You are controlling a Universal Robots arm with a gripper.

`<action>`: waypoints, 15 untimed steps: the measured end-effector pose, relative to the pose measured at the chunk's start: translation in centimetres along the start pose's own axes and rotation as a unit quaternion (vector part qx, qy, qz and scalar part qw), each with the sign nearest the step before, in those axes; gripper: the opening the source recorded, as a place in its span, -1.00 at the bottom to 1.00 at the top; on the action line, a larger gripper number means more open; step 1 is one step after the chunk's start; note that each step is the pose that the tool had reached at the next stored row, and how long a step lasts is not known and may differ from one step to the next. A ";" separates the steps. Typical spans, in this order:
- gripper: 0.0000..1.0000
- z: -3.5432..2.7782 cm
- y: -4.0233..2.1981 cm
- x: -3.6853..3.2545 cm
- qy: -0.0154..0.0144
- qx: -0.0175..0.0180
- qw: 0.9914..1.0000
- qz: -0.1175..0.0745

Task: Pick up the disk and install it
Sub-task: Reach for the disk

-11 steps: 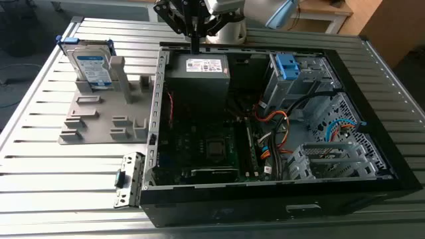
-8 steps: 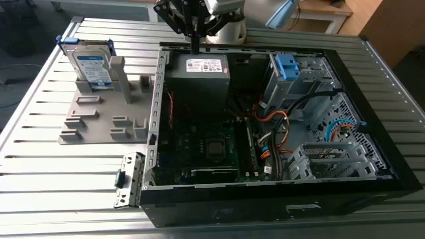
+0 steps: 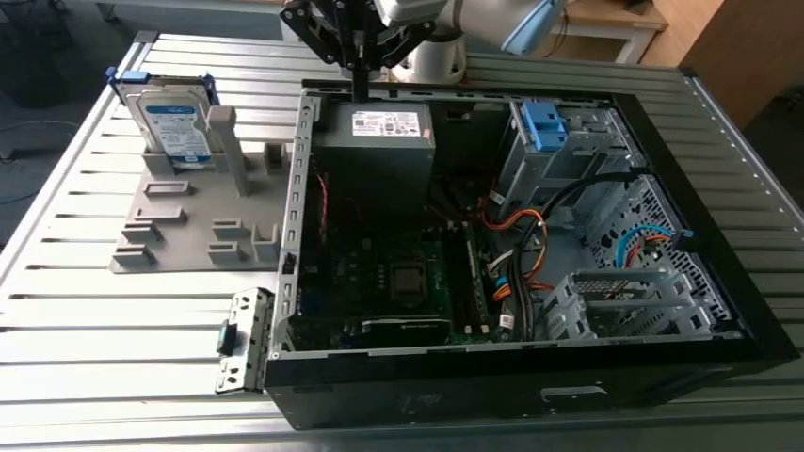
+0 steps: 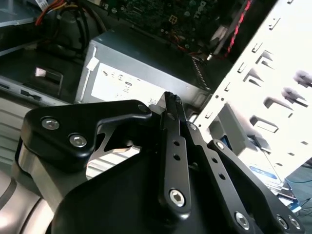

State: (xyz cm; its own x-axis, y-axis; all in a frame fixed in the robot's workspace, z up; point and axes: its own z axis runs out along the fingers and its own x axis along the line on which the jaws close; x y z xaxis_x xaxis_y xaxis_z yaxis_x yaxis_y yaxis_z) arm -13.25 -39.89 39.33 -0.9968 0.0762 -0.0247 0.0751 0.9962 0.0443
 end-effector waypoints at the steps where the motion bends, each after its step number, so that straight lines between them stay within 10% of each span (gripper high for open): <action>1: -0.79 0.00 -0.01 0.15 0.000 0.000 1.000 0.000; 15: -0.79 -0.06 -0.17 2.30 0.000 0.000 1.000 0.000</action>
State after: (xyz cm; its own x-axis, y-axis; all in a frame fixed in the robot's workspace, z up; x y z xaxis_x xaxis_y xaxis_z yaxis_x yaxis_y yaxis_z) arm -15.56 -39.89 39.33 -0.9968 0.0763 -0.0248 0.0751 0.9962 0.0444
